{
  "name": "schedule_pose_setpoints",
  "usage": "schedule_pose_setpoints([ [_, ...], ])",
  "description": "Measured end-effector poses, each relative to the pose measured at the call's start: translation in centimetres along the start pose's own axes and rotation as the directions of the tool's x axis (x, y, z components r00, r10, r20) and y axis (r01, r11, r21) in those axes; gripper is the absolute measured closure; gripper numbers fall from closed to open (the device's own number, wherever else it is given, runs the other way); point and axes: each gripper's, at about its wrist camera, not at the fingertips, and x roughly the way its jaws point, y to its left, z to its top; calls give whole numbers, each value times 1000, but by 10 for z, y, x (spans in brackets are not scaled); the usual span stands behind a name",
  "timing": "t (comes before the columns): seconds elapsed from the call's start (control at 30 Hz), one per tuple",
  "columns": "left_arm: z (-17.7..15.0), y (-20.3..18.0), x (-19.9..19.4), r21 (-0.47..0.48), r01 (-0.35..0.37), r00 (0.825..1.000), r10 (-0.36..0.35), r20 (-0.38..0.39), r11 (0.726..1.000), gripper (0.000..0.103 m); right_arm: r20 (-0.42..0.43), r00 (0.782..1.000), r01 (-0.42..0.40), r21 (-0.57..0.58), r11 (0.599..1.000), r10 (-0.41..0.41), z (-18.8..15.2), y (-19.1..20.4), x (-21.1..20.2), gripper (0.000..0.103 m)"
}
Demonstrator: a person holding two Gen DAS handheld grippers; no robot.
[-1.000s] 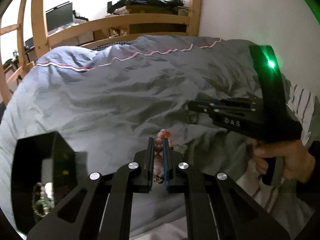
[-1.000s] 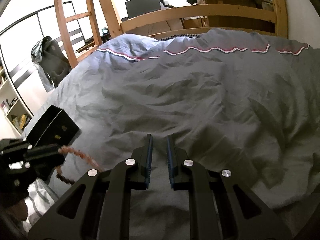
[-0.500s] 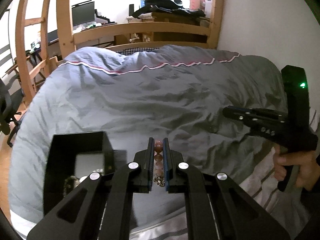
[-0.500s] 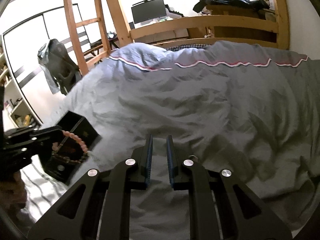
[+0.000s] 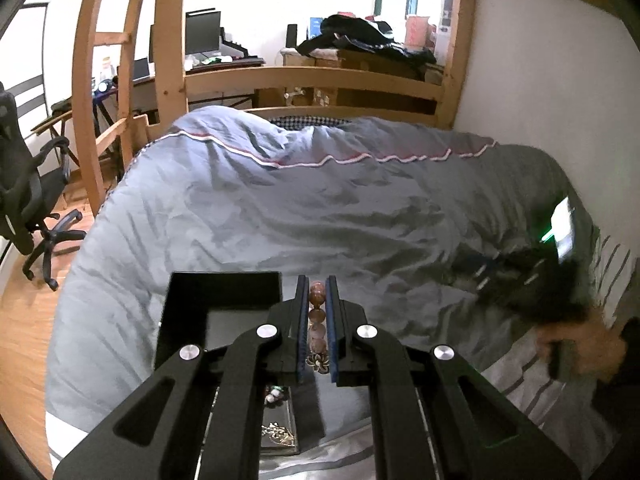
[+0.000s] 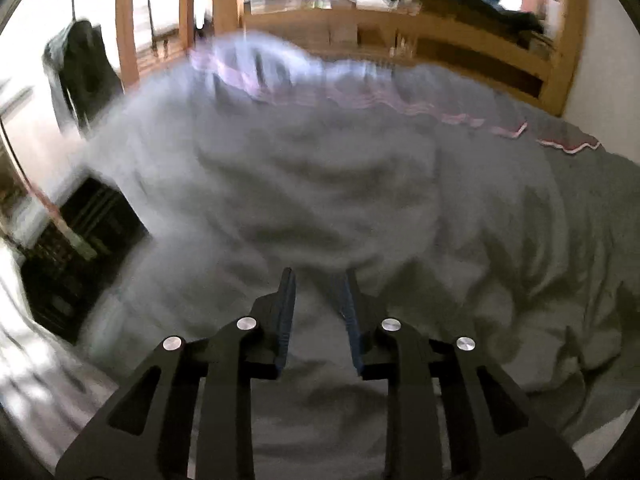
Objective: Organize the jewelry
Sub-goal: 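Carry the pink bracelet with the left tool while the right tool carries the silver ring to the box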
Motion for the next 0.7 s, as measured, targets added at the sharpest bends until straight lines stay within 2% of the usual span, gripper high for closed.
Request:
schedule_pose_setpoints([
  [0.1, 1, 7, -3, -13, -13, 1000, 14, 10, 1000, 95, -51, 997, 57, 19, 998, -56, -7, -7, 29, 78],
  [0.2, 1, 17, -4, -35, -22, 1000, 22, 10, 999, 95, -44, 998, 40, 67, 997, -37, -8, -16, 35, 79],
  [0.3, 3, 23, -5, -52, -26, 1000, 26, 13, 998, 95, -33, 999, 13, 94, 995, -10, -8, -22, 33, 80],
  [0.43, 4, 24, -7, -57, -27, 999, 28, 20, 998, 95, -13, 1000, -23, 134, 991, 25, -6, -27, 32, 96],
  [0.7, 3, 33, -11, -82, -45, 999, 48, 24, 996, 95, 71, 995, -84, 118, 989, 76, 8, -15, 0, 96],
])
